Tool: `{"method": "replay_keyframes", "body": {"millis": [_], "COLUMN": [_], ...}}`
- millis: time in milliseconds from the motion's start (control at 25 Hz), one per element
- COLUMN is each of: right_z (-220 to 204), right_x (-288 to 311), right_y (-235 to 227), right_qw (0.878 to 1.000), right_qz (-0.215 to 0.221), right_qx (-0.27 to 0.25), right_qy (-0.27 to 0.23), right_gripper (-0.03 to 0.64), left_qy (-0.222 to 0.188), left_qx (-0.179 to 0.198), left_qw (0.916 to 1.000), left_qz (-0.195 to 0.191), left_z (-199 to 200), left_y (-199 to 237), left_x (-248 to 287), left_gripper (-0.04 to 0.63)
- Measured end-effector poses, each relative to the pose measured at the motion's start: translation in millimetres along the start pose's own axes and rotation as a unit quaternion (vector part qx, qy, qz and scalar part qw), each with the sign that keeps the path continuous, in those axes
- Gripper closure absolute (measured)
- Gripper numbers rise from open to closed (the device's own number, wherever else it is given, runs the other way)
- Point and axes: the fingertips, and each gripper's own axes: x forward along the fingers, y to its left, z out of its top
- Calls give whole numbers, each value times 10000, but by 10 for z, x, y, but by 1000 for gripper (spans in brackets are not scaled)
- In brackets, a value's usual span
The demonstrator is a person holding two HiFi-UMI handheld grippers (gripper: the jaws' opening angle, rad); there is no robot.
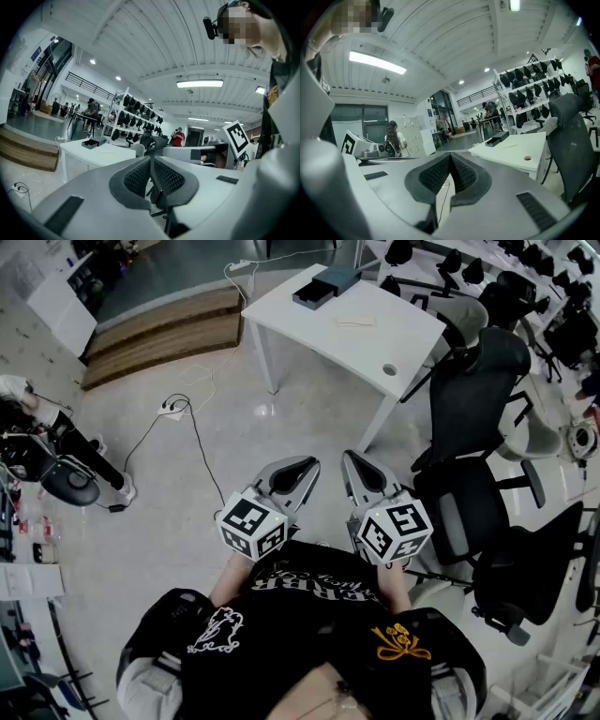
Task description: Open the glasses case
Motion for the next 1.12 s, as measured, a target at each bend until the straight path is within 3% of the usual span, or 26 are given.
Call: {"method": "replay_keyframes", "body": {"millis": [280,600,1120], "right_z": [18,-47,-58], "right_x": [-66,-199,-223], "right_y": [-8,-117,-483], "right_qw": [9999,9992,9978], "right_qz": [4,95,22], "right_qx": [-79,382,655], "right_qy": [75,-60,-88], "right_gripper": [603,603,603], "left_qy": [-1,51,256], "left_qx": [-60,-120,-55], "left_qw": [10000,9999,9997], "left_qz": [11,83,28], "left_z": [23,-51,-39], "left_y": [-59,-128,-177], "left_x": [41,110,431], "left_gripper": [557,557,557]}}
